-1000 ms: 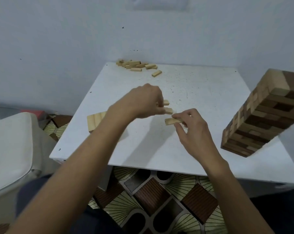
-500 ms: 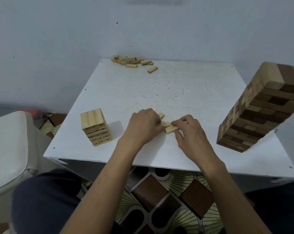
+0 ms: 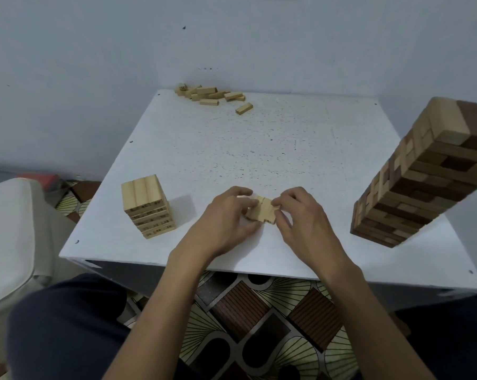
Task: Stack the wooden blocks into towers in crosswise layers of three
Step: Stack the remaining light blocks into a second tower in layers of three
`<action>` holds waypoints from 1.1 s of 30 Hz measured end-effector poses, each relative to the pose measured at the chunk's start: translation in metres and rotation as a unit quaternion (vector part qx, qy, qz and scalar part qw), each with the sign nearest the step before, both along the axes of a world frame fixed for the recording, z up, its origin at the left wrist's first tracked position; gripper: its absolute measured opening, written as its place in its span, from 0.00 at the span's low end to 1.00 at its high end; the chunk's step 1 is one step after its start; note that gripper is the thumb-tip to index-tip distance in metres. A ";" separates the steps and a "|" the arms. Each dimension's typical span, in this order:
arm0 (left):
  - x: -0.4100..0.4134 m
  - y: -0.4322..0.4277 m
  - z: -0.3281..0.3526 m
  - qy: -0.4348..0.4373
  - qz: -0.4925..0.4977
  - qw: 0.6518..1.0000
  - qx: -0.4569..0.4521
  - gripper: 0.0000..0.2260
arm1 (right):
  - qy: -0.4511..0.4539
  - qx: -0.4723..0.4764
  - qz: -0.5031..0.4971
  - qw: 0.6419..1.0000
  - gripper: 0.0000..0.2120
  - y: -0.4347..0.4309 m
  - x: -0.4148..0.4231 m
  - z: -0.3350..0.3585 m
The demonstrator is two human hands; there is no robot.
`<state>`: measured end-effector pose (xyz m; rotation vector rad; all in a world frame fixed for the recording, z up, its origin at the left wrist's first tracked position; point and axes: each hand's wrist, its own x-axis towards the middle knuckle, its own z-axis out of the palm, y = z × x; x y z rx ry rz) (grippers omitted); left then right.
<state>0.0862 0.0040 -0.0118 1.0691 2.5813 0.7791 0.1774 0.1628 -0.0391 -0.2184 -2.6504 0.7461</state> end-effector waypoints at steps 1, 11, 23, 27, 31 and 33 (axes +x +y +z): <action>0.001 -0.002 0.000 -0.004 -0.008 1.000 0.003 0.18 | 0.001 0.003 -0.006 1.000 0.08 0.000 0.001 0.000; -0.007 0.001 0.003 -0.003 -0.051 0.999 -0.007 0.27 | -0.081 -0.006 0.029 0.996 0.16 0.010 0.014 0.007; -0.013 0.002 -0.001 -0.025 -0.051 0.998 0.023 0.29 | -0.103 -0.068 0.047 0.991 0.26 0.019 0.009 0.010; -0.015 0.004 -0.003 -0.032 -0.060 0.997 0.038 0.30 | -0.117 -0.086 0.045 0.988 0.29 0.021 0.007 0.010; -0.016 0.002 -0.006 -0.041 -0.055 0.996 0.049 0.31 | -0.128 -0.090 0.050 0.986 0.29 0.023 0.006 0.008; -0.016 0.001 -0.007 -0.043 -0.050 0.997 0.049 0.32 | -0.131 -0.092 0.048 0.986 0.29 0.024 0.006 0.008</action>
